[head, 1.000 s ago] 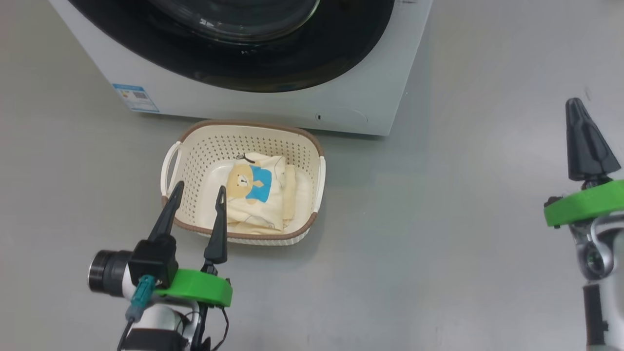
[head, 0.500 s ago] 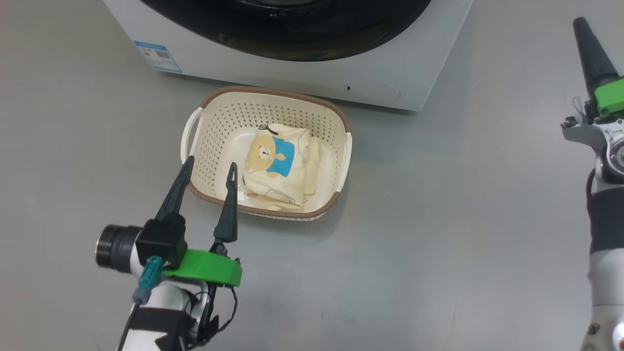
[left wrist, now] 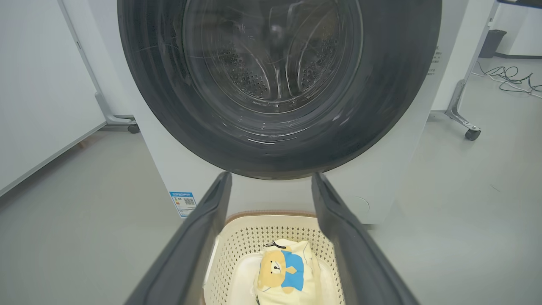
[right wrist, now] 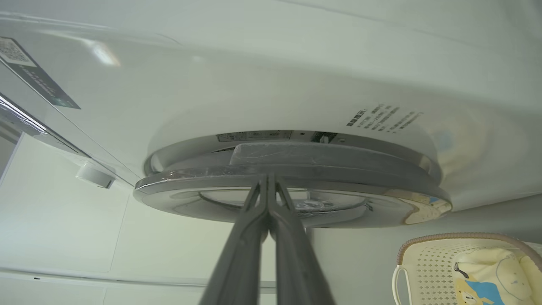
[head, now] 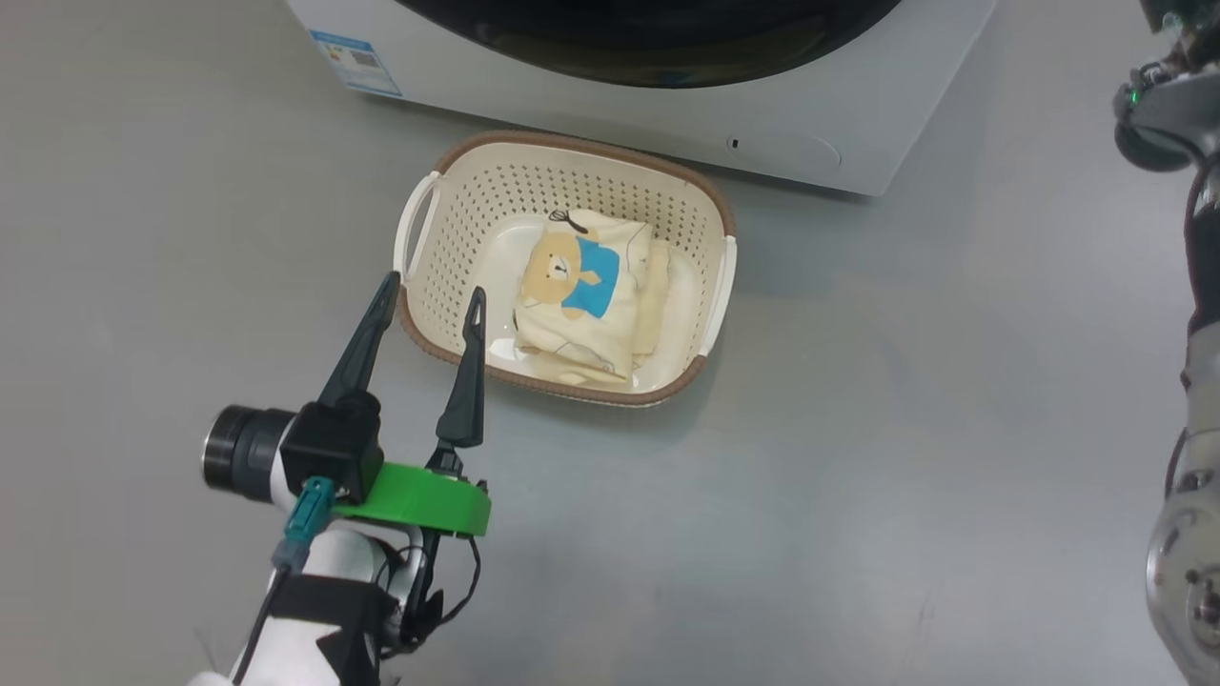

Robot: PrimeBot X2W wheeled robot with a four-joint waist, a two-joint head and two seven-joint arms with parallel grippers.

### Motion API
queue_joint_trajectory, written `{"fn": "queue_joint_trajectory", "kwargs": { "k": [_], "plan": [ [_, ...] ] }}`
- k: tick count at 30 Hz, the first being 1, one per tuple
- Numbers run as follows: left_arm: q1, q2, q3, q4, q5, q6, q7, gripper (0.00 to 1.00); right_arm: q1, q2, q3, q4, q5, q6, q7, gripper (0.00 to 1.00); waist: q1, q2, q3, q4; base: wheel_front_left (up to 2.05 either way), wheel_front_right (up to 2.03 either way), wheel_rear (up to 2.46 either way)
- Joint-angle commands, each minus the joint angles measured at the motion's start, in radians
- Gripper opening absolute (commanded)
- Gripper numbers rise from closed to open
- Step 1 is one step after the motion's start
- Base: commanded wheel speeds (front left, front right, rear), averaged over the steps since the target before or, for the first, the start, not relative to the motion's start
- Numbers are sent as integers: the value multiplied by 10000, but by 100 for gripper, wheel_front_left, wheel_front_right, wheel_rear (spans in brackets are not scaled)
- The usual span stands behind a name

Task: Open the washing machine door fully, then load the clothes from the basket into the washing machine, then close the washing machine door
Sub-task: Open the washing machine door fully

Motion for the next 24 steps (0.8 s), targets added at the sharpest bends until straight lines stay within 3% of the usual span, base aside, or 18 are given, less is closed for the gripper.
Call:
{"fn": "queue_joint_trajectory", "kwargs": {
  "k": [1,12,24],
  "plan": [
    [-235,112,318,-269,-37,70,-69,100,-629,38,224,-209,-135,-9,83,0,-1,0,98,111,0,0,0],
    [-367,95,-19,-395,-327,232,-69,100,-2885,-85,580,1955,-1340,-9,-302,0,-1,0,422,759,0,0,0],
    [-581,92,-548,-505,-684,512,-69,100,-4553,-656,633,3902,-2333,-9,-878,0,-1,0,813,1243,0,0,0]
  ]
}}
